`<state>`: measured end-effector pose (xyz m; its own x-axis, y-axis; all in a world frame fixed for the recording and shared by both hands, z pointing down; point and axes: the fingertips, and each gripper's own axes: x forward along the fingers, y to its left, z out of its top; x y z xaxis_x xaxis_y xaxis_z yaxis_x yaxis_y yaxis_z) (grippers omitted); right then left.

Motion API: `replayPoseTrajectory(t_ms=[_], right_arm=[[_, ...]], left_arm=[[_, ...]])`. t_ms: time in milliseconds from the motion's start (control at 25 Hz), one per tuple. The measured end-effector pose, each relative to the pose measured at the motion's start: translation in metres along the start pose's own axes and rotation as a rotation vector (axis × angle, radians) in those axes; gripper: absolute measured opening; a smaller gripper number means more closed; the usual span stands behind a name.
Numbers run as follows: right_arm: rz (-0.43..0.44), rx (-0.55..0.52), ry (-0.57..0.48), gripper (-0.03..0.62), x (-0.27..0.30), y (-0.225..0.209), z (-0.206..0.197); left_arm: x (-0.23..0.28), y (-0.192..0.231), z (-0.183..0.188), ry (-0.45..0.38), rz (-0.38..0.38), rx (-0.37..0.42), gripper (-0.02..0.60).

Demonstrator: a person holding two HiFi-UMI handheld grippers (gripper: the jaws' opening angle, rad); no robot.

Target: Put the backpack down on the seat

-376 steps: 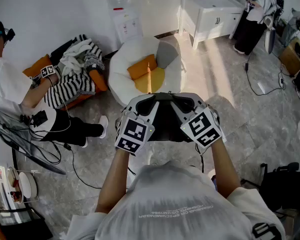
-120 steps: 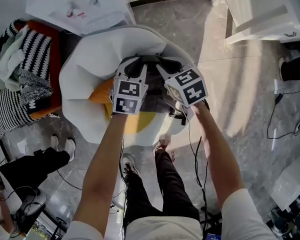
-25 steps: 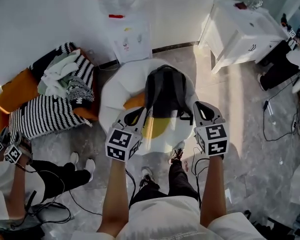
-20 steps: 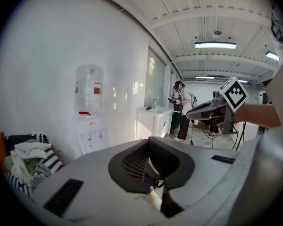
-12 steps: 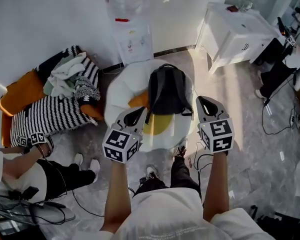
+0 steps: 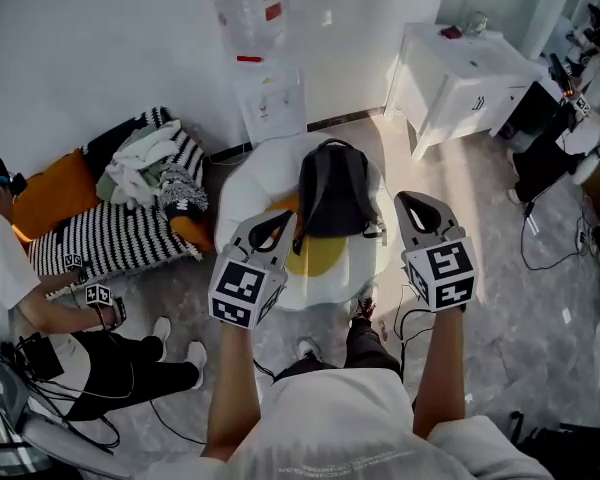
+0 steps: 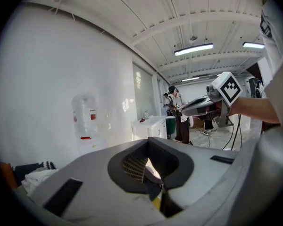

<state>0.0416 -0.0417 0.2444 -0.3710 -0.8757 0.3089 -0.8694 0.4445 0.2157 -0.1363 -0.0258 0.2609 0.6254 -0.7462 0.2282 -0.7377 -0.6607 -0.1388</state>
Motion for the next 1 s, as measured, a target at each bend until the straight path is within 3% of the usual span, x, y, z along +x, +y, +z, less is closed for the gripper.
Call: replayPoseTrajectory(t_ms=[680, 1000], right_arm=[[0.024, -0.101, -0.149, 0.003, -0.066, 0.034, 0.066], [0.023, -0.124, -0.111, 0.003, -0.069, 0.035, 0.063]], left_arm=[[-0.052, -0.007, 0.065, -0.148, 0.020, 0.109, 0.014], [-0.049, -0.010, 0.070, -0.119, 0.039, 0.144, 0.003]])
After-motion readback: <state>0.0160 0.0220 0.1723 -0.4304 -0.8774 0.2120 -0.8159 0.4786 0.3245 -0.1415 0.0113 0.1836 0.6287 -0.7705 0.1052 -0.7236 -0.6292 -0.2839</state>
